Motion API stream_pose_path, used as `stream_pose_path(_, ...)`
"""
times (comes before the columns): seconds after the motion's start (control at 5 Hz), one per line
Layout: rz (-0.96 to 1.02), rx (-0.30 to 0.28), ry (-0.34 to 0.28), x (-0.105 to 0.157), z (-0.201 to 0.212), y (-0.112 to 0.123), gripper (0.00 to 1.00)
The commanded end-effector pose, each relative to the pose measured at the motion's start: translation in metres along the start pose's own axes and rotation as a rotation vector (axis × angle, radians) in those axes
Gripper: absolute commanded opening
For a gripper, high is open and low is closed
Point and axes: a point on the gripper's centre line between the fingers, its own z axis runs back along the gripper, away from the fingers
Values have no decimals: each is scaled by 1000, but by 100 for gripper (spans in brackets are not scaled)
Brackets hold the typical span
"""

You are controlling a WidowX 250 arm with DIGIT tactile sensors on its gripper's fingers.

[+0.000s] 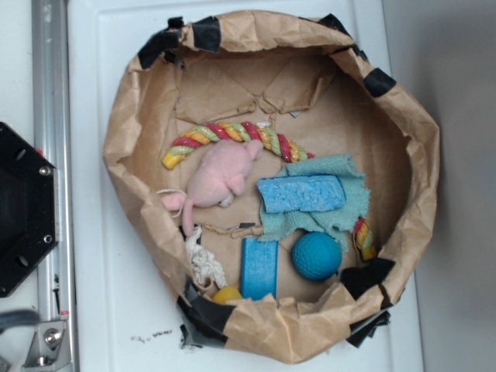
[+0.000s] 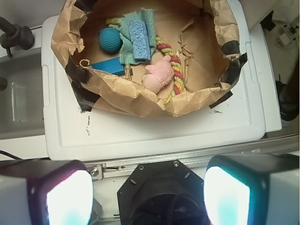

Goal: Grab the pink bunny.

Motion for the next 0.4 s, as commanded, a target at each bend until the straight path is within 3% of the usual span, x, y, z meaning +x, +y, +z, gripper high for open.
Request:
stream_pose_path(0.0,0,0,0,0,0,0,100)
stream_pose_path(0.2,64,10,-56,39,-5,0,100)
